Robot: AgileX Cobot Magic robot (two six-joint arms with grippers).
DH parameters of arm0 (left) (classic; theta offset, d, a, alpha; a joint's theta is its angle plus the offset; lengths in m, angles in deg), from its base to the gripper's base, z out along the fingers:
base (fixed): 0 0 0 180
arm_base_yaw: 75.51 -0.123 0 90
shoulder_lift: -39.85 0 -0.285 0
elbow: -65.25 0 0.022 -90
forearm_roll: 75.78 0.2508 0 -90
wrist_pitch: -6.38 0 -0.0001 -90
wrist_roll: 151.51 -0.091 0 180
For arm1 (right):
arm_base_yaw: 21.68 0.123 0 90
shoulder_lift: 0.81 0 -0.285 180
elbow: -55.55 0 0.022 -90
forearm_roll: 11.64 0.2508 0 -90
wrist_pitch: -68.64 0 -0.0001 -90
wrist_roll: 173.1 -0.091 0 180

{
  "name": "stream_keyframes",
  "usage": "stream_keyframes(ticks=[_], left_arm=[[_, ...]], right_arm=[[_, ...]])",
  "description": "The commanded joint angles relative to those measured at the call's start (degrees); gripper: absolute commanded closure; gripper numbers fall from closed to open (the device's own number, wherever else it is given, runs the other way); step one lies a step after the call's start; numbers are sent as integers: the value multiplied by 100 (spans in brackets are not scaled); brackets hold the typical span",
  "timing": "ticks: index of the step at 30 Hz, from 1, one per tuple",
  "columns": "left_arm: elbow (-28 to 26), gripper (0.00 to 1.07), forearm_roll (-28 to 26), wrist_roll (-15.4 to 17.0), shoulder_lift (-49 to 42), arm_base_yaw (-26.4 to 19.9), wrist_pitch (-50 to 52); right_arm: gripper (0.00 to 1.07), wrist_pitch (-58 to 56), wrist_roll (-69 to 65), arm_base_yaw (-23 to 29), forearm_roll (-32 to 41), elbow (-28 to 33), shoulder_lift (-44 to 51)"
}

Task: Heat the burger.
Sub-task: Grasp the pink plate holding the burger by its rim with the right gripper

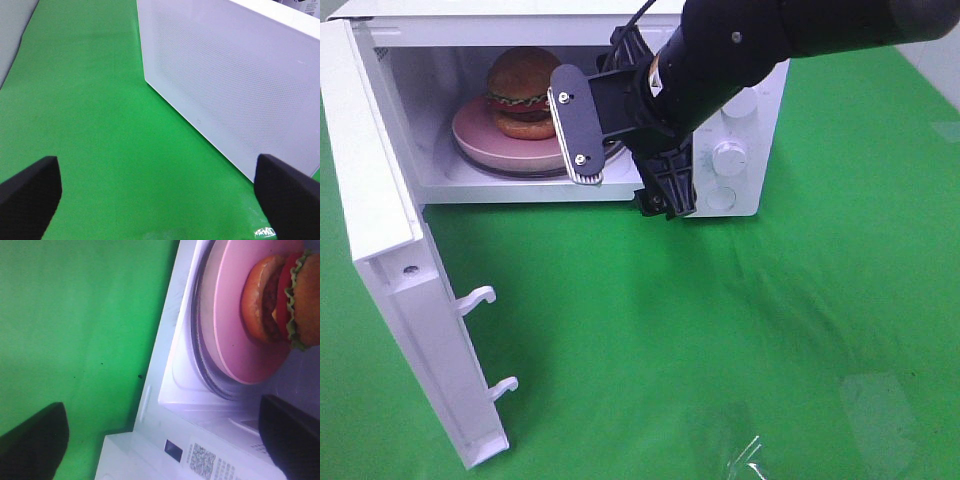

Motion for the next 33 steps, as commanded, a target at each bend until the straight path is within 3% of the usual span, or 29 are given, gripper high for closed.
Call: stream_keyframes(ticks=[1, 17, 33], left_arm=[[29, 3, -11, 29, -126, -17, 29], [29, 3, -11, 29, -126, -17, 29], [29, 3, -11, 29, -126, -17, 29]], right_arm=[[14, 57, -11, 17, -23, -183, -195], [17, -11, -80, 11, 126, -1742, -1656], [21, -92, -138, -6, 269, -2934, -2636]])
